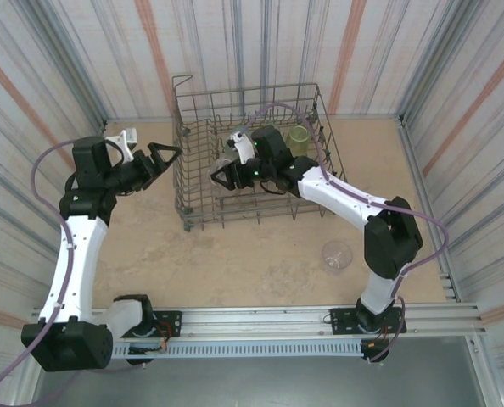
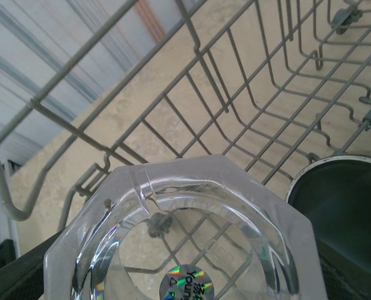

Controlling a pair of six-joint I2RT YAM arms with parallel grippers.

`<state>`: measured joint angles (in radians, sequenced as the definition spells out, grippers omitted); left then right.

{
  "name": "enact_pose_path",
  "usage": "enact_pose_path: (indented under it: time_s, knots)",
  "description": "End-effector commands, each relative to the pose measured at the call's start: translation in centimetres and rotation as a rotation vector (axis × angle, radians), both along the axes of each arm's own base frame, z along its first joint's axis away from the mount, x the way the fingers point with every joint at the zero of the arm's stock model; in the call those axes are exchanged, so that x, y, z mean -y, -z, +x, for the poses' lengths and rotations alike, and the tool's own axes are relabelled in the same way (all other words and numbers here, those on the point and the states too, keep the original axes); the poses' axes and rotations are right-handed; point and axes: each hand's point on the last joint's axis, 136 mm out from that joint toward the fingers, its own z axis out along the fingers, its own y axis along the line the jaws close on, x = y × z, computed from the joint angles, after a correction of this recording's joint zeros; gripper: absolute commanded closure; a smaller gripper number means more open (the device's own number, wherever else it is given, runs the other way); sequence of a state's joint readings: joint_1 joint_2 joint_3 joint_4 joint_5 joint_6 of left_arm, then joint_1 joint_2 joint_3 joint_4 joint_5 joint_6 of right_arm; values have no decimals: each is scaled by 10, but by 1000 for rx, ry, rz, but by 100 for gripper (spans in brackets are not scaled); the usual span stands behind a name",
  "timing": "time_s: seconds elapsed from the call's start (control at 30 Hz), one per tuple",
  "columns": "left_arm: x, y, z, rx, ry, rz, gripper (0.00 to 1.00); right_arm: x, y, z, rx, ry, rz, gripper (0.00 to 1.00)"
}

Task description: Load the cups into the dish rack

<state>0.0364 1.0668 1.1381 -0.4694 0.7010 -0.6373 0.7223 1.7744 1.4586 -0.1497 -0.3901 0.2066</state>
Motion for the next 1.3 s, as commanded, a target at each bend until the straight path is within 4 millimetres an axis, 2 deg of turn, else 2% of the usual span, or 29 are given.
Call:
enact_pose_path:
  time_s: [0.0, 0.33, 0.63, 0.87, 1.27]
  knots:
    - [-5, -8, -5, 34, -1, 45, 1, -12, -5, 0, 80, -45, -13, 64]
    - [-11, 6, -4, 5, -15, 50, 1, -31, 13, -16, 160, -126, -70, 64]
    - [-18, 17, 2, -24, -36, 52, 1, -46, 19, -24, 206, -178, -82, 64]
    - [-18, 28, 8, -50, -35, 35, 1, -55, 32, -23, 215, -206, -104, 65]
    - [-18, 34, 18, -65, -31, 30, 1, -75, 50, -26, 259, -271, -166, 66]
